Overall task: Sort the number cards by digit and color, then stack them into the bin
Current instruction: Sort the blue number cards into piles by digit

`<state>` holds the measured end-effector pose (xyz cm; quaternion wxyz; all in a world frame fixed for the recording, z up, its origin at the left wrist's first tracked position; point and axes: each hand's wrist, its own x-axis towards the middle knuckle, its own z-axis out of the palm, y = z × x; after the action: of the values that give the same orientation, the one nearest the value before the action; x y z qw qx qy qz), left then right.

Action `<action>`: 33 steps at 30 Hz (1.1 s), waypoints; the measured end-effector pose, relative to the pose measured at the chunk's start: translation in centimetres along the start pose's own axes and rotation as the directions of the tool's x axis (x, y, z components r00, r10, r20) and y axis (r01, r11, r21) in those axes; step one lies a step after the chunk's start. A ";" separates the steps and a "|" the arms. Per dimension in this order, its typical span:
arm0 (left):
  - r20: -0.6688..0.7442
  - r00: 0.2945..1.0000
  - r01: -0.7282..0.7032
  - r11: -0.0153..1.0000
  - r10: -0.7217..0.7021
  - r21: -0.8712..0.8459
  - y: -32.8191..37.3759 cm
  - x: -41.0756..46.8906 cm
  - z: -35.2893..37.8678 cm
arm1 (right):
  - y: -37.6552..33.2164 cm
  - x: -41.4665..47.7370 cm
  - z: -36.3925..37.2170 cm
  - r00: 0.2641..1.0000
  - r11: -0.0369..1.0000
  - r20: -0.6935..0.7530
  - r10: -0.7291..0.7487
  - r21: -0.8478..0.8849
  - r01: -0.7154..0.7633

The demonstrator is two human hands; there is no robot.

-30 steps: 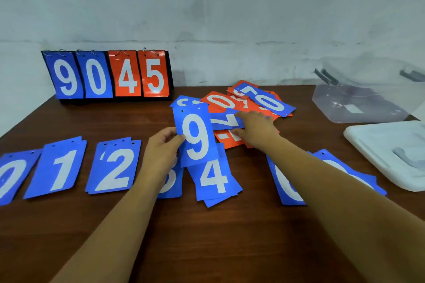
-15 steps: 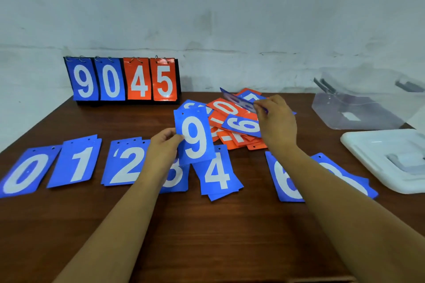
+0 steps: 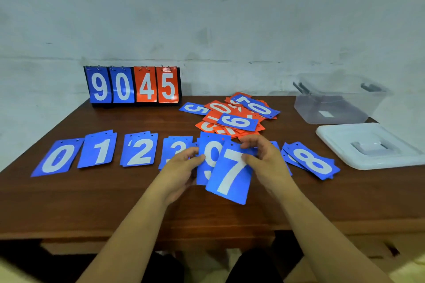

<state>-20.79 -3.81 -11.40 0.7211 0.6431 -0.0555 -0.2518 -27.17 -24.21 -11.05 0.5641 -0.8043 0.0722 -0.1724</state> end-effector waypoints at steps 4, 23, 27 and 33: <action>0.089 0.995 -0.047 0.995 0.040 0.083 -1.3 -1.6 1.1 | 0.3 -2.5 0.4 0.999 0.999 -0.041 -0.011 0.052 0.013; -0.247 0.933 -0.194 0.942 0.264 0.275 -3.1 0.5 5.9 | 3.2 -0.3 -5.6 0.899 0.920 -0.290 0.329 -0.114 -0.374; -0.272 0.928 -0.179 0.945 0.254 0.273 -2.9 0.9 5.4 | 4.1 1.0 -5.1 0.929 0.903 -0.213 0.302 -0.250 -0.350; -0.295 0.927 -0.159 0.955 0.232 0.249 -3.3 1.7 4.1 | 4.5 0.3 -2.8 0.956 0.939 -0.130 0.264 -0.192 -0.286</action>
<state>-21.95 -8.37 -14.28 0.6660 0.7427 -0.0294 -0.0625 -27.55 -28.36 -14.33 0.4906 -0.8311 0.2307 -0.1243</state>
